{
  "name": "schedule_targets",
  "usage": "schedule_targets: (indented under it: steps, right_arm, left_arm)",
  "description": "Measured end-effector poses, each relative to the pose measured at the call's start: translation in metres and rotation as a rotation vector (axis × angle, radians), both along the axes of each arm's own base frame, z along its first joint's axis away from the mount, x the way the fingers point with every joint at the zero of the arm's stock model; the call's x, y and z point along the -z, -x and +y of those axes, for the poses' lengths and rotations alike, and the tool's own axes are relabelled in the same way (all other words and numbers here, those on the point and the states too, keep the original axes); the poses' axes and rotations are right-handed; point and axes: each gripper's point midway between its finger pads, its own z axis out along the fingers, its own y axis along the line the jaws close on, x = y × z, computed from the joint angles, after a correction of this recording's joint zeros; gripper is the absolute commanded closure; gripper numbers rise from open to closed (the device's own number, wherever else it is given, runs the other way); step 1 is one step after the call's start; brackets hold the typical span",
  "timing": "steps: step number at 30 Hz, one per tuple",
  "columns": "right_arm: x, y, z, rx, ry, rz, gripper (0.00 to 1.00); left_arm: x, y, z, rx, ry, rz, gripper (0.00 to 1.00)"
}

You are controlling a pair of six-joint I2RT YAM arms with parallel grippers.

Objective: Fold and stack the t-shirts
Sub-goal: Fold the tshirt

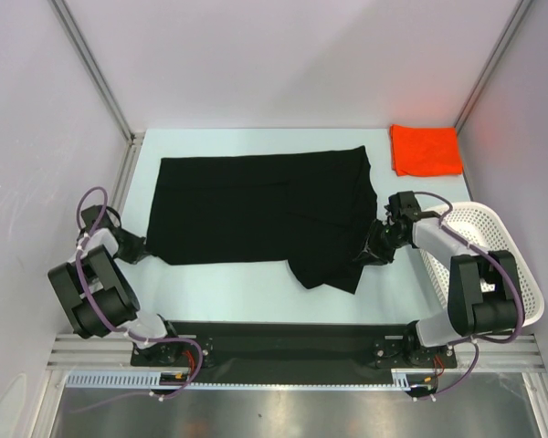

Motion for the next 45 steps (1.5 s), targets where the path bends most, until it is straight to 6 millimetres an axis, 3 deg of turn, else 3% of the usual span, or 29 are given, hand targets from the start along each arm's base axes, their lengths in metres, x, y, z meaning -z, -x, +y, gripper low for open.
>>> schedule_targets:
  steps: [7,19,22,26,31,33,37,45]
  right_arm:
    - [0.014,-0.003,-0.011,0.010,0.079,-0.001,0.62]
    - [0.029,0.012,0.000,-0.059,0.136,0.018,0.62]
    - [0.030,0.012,-0.001,-0.059,0.141,0.019,0.66]
    - [0.031,0.012,-0.004,-0.061,0.159,0.015,0.83]
    - [0.030,0.015,-0.008,-0.063,0.184,0.018,0.93]
    - [0.025,0.019,-0.010,-0.066,0.197,0.013,0.99]
    - [-0.001,0.024,-0.012,-0.065,0.208,-0.035,1.00]
    - [-0.063,0.009,-0.013,-0.061,0.213,-0.228,1.00]
  left_arm:
    - [0.008,0.000,-0.007,0.017,0.031,-0.005,1.00]
    - [0.011,-0.001,-0.009,0.045,0.035,-0.008,1.00]
    - [0.011,-0.001,-0.009,0.048,0.035,-0.007,1.00]
    - [0.011,0.000,-0.009,0.055,0.031,-0.007,1.00]
    - [0.011,0.000,-0.008,0.062,0.027,-0.005,1.00]
    - [0.012,0.001,-0.008,0.066,0.024,-0.004,1.00]
    - [0.013,0.003,-0.006,0.073,0.006,0.006,1.00]
    - [0.012,0.005,-0.002,0.085,-0.025,0.018,1.00]
